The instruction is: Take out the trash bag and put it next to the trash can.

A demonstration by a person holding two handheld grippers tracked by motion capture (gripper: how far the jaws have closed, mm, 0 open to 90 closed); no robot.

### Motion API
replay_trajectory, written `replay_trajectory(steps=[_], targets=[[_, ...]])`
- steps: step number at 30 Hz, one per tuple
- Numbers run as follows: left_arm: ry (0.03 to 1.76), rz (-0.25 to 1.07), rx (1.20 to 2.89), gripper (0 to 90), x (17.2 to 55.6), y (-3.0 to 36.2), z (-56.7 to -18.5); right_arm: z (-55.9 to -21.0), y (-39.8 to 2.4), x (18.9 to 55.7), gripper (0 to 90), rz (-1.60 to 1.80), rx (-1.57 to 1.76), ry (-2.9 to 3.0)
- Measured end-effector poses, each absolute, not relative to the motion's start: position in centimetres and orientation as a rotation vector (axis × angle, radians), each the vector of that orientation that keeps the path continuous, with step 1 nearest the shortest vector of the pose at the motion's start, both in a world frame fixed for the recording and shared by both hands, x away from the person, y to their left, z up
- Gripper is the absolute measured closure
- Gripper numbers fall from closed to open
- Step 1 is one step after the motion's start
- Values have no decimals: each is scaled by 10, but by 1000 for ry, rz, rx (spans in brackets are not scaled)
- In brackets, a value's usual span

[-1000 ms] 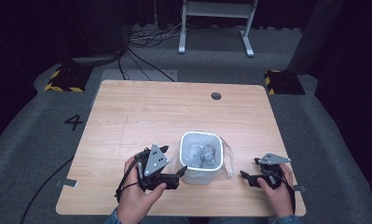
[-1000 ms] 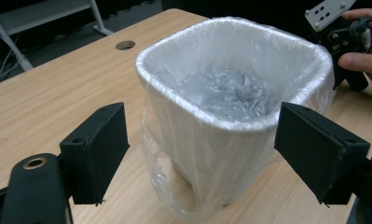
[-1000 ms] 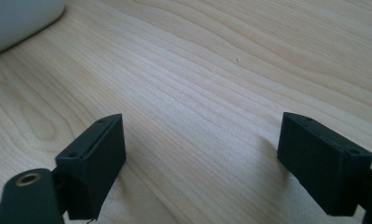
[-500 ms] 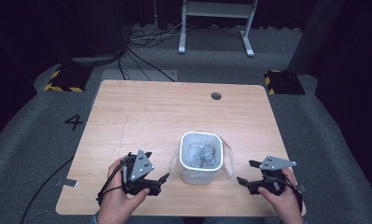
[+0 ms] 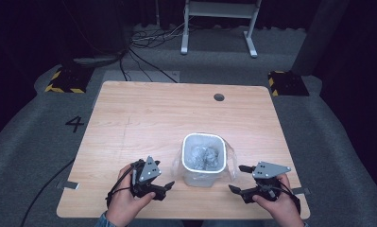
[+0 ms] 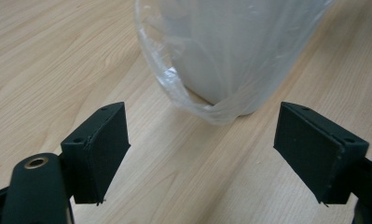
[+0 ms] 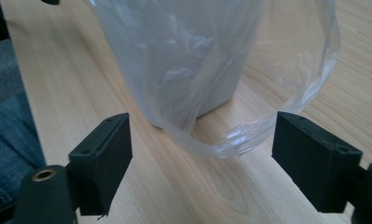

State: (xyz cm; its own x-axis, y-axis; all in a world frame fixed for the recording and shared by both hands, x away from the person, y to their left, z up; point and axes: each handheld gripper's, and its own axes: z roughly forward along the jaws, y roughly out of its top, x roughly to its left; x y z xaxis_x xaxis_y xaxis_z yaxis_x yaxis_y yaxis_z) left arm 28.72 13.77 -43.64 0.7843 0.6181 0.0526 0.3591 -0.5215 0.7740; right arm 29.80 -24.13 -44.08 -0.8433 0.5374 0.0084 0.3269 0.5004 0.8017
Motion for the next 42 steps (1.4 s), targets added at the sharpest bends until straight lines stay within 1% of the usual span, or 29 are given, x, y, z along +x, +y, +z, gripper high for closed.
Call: replay_trajectory(steps=[1,3,4,5,6,7,8,9,10,11,12,13,14,15,21,23,25,29,32,35,38,42], targets=[[713,406,2167,181,286,135,-436,-439,-240,297,244,1264,732,2505],[708,401,2159,205,286,133,-436,-436,-238,295,470,1273,721,2521],[702,384,2159,257,286,132,-435,-436,-238,295,554,1276,733,2550],[692,369,2158,338,286,131,-434,-435,-237,296,593,1279,745,2574],[687,363,2155,364,286,130,-434,-434,-235,295,664,1278,742,2578],[677,366,2148,379,286,128,-433,-433,-234,294,714,1272,726,2582],[659,369,2148,457,286,127,-433,-431,-233,293,768,1264,716,2592],[651,365,2151,563,287,126,-432,-428,-232,291,827,1268,707,2590],[655,351,2155,635,286,125,-432,-426,-231,290,864,1270,694,2581],[665,331,2159,770,287,123,-431,-421,-231,288,900,1278,683,2566],[665,331,2159,811,287,123,-431,-421,-231,288,900,1278,683,2566],[672,328,2161,811,287,122,-431,-418,-231,287,900,1284,677,2561],[676,322,2161,867,287,122,-431,-417,-230,286,900,1287,680,2556],[677,325,2154,893,287,121,-431,-415,-231,285,900,1285,681,2551],[662,360,2130,898,281,125,-416,-399,-232,277,900,1298,644,2513],[653,360,2134,898,276,126,-409,-388,-233,273,900,1323,614,2482],[624,383,2111,899,268,128,-397,-380,-235,270,900,1342,597,2457],[600,409,2073,899,265,130,-386,-369,-236,268,900,1358,570,2430],[588,446,2009,898,268,133,-378,-358,-237,270,900,1361,558,2399],[626,495,1956,898,280,135,-375,-346,-236,275,900,1369,548,2354],[647,501,1934,898,286,136,-375,-340,-234,277,900,1363,540,2329],[652,573,1945,898,298,135,-376,-334,-231,285,900,1345,541,2305]])
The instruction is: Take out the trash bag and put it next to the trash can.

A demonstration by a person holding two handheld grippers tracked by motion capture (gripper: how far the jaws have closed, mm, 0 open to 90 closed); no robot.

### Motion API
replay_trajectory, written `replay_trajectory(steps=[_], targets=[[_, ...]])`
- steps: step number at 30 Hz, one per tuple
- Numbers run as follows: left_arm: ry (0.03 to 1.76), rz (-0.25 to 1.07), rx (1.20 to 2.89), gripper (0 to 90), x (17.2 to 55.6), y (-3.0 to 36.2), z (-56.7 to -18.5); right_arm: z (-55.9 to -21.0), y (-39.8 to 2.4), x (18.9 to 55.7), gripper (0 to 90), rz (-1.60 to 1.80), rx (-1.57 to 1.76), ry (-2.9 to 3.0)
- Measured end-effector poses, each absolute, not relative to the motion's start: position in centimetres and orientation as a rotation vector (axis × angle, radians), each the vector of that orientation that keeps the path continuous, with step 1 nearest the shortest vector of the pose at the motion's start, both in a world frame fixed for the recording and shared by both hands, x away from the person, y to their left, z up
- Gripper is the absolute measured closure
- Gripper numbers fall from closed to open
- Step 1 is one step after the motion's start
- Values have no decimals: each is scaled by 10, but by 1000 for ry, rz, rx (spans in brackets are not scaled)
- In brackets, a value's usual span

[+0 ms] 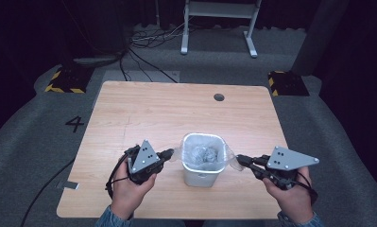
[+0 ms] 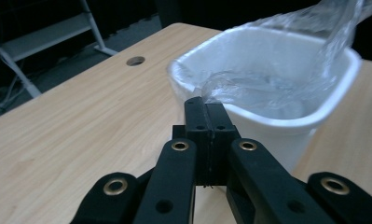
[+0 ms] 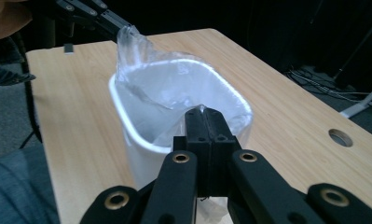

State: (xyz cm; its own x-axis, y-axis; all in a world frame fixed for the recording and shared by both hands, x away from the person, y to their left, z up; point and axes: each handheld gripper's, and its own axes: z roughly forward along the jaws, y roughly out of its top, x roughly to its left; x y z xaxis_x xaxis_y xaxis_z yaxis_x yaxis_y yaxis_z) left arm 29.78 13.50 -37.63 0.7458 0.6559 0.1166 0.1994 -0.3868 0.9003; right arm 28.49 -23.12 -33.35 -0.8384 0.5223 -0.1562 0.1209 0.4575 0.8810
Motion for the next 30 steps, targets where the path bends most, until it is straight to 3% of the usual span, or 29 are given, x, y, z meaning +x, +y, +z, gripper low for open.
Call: replay_trajectory(steps=[13,23,24,25,26,28,30], targets=[[775,512,2013,898,329,137,-409,-370,-228,338,900,1242,727,2361],[765,469,2059,898,332,132,-420,-393,-226,344,900,1195,777,2417],[764,467,2059,898,332,132,-421,-393,-227,343,881,1201,776,2413],[760,465,2064,898,331,132,-421,-392,-227,341,793,1201,787,2399],[759,461,2066,898,331,133,-421,-392,-227,341,793,1201,787,2399],[750,451,2071,898,330,136,-420,-386,-230,333,602,1187,792,2322],[751,448,2063,897,328,138,-418,-383,-232,330,561,1184,788,2303]])
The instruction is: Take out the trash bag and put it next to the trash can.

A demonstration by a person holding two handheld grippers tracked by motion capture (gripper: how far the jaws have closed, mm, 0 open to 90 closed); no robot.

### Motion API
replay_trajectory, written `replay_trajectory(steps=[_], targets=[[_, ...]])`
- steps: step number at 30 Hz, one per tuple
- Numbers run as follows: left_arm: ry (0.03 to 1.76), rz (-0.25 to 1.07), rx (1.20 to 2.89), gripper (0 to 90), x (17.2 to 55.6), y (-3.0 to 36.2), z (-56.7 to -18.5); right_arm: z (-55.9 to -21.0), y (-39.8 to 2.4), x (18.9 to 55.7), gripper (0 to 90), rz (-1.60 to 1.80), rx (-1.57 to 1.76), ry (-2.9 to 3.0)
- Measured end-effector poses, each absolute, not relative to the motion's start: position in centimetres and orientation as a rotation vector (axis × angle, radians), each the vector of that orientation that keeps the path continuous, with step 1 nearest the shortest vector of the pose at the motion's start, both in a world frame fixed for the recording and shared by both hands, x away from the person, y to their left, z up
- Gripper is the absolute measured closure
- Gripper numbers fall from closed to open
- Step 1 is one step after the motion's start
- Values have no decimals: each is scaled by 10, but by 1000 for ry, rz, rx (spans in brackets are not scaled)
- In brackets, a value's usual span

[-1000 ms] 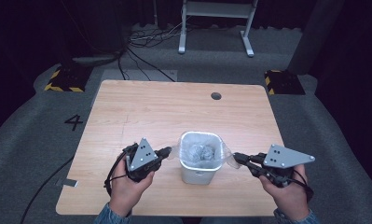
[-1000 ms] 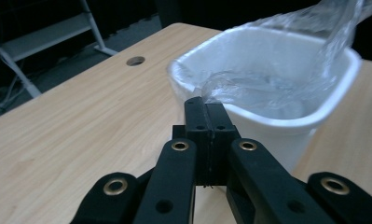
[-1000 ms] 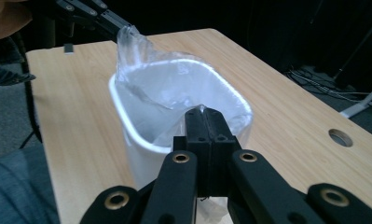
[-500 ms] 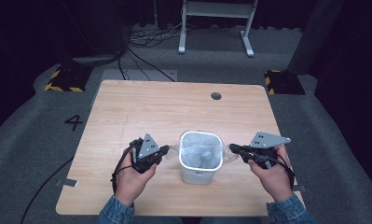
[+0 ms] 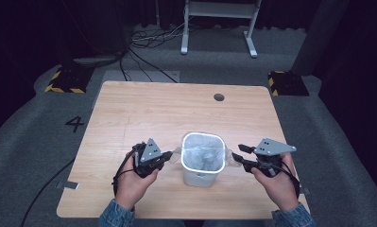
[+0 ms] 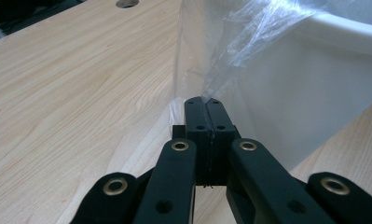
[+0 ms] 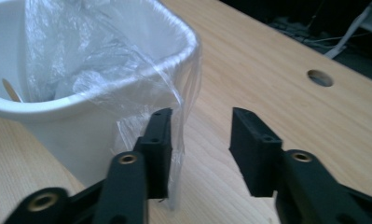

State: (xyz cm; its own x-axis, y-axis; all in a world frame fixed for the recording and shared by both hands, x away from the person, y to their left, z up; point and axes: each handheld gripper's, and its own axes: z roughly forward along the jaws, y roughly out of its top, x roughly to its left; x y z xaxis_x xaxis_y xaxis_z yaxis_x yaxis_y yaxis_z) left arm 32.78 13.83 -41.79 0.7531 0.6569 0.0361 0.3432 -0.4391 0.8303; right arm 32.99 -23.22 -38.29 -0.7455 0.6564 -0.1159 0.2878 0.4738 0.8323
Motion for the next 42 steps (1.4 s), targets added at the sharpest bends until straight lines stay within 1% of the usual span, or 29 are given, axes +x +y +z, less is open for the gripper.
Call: replay_trajectory(steps=[1,2,3,4,6,9,11,14,16,17,19,21,22,23,26,31,32,33,34,35,36,37,38,39,40,42], targets=[[748,450,2066,898,327,140,-417,-377,-236,323,477,1197,801,2257],[746,448,2064,898,326,140,-416,-377,-236,323,477,1197,801,2257],[743,450,2066,897,326,140,-416,-371,-241,317,416,1217,816,2221],[743,456,2068,897,325,141,-416,-371,-241,317,416,1217,816,2221],[744,452,2068,897,324,141,-416,-367,-246,311,377,1264,833,2191],[744,449,2070,897,324,142,-416,-363,-254,301,343,1303,851,2160],[740,453,2072,897,323,142,-416,-364,-255,298,337,1300,857,2155],[744,449,2072,897,322,143,-416,-368,-257,293,306,1271,871,2153],[745,445,2072,897,322,143,-416,-379,-257,293,233,1222,878,2182],[746,444,2071,897,322,143,-416,-379,-257,293,233,1222,878,2182],[745,445,2072,896,322,143,-417,-390,-255,298,147,1199,889,2198],[746,439,2071,895,322,142,-417,-402,-252,303,156,1167,884,2237],[745,437,2073,894,322,142,-418,-414,-246,308,155,1159,876,2263],[744,439,2075,894,323,142,-418,-414,-246,308,155,1159,876,2263],[743,429,2074,893,323,142,-418,-436,-235,320,157,1155,895,2285],[740,432,2073,882,323,142,-419,-453,-229,333,168,1163,938,2302],[739,431,2073,879,323,142,-419,-456,-228,335,183,1175,955,2297],[739,429,2072,878,322,142,-419,-456,-227,336,225,1190,962,2287],[740,430,2070,876,322,143,-419,-455,-226,336,331,1203,968,2281],[740,432,2069,867,322,143,-418,-448,-227,335,520,1241,955,2289],[741,431,2067,867,322,143,-418,-448,-227,335,520,1241,955,2289],[742,430,2065,855,322,143,-418,-442,-227,334,575,1265,969,2275],[741,433,2063,825,322,143,-418,-436,-229,334,654,1281,971,2265],[742,444,2057,667,322,142,-418,-429,-230,333,683,1293,970,2254],[742,460,2052,667,323,142,-418,-422,-232,332,731,1303,970,2232],[732,469,2039,543,323,140,-419,-408,-234,331,773,1334,973,2199]])
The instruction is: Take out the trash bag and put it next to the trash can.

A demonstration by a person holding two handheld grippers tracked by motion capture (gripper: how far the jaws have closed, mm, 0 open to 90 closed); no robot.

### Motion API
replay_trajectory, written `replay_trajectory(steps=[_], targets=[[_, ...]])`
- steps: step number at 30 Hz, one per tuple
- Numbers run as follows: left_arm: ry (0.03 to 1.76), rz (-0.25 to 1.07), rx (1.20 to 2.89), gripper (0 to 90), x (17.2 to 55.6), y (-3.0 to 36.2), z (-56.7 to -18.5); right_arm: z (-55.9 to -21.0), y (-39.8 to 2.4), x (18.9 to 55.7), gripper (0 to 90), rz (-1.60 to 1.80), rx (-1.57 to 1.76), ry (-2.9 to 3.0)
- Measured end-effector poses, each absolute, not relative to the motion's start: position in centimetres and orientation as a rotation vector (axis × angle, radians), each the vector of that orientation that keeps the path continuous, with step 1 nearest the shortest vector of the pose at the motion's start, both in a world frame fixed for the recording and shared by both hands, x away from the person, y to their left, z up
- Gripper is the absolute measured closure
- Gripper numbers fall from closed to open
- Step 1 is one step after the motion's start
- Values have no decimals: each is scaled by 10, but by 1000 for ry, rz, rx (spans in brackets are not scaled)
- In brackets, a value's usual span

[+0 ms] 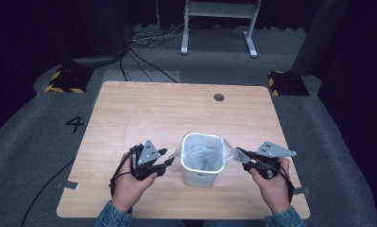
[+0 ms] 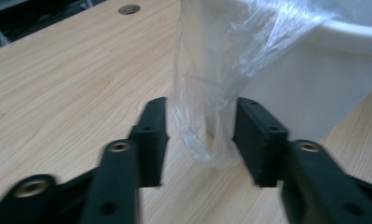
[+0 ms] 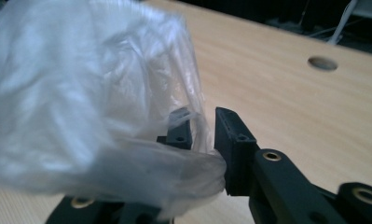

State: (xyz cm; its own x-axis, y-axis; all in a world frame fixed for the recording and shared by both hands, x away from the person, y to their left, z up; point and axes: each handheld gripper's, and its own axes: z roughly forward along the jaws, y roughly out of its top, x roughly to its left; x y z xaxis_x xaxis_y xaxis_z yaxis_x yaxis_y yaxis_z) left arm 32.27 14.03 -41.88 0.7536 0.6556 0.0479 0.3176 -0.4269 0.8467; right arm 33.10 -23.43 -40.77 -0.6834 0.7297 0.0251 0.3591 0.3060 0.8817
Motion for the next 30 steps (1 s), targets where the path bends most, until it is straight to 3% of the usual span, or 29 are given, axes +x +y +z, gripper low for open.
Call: replay_trajectory(steps=[3,6,12,17,19,22,30], targets=[[704,470,2037,389,323,138,-419,-388,-234,331,797,1356,952,2156],[697,471,2051,315,324,136,-421,-371,-231,333,813,1374,919,2137],[700,466,2080,313,327,131,-428,-343,-213,335,815,1395,838,2140],[698,468,2068,428,331,130,-430,-331,-187,334,830,1406,764,2189],[701,444,2048,569,331,131,-428,-329,-175,335,835,1407,730,2217],[692,432,2000,676,331,130,-422,-328,-161,336,835,1403,701,2247],[674,452,1872,729,321,130,-400,-334,-142,338,795,1394,687,2316]])
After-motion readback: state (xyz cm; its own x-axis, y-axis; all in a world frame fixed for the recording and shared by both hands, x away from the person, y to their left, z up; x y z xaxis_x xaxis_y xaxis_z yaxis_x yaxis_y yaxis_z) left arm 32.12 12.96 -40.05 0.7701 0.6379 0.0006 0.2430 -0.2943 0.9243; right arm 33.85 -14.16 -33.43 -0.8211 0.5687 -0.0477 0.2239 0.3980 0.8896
